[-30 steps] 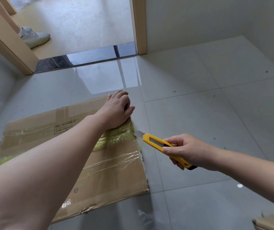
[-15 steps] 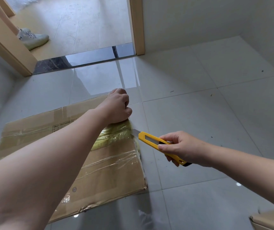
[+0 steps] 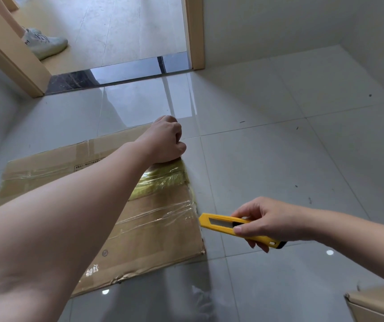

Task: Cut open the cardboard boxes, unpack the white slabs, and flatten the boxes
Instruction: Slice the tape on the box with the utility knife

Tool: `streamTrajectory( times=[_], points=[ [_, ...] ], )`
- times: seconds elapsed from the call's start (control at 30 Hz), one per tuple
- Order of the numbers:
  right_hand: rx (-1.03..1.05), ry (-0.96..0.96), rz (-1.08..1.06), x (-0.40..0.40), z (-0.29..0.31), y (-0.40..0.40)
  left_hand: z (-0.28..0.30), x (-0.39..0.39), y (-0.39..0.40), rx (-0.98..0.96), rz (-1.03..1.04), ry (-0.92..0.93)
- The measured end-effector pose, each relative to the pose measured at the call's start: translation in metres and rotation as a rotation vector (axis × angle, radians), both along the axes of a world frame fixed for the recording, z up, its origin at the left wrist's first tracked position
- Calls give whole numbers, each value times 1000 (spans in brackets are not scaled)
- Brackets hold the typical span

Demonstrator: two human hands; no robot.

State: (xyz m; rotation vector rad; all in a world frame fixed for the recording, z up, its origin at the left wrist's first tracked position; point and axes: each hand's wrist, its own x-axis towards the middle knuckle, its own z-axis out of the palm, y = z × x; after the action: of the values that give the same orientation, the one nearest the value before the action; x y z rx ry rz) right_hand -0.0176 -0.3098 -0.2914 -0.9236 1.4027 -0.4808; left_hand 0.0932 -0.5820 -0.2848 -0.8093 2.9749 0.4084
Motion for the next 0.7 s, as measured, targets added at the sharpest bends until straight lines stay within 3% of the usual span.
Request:
streamTrajectory(
  times=[0.43,0.57,0.63,0.7],
  points=[
    [51,-54,53,-12,1,37,3,-2,4,-32,7,-28],
    [12,-61,-55,-20,3,44,2,0,1,-24,17,-42],
    [-78,13,-117,-16,4,43,3,4,-3,18,51,-34],
    [-235,275,-27,-4,6,37,5,11,-8,57,120,-13]
  ],
)
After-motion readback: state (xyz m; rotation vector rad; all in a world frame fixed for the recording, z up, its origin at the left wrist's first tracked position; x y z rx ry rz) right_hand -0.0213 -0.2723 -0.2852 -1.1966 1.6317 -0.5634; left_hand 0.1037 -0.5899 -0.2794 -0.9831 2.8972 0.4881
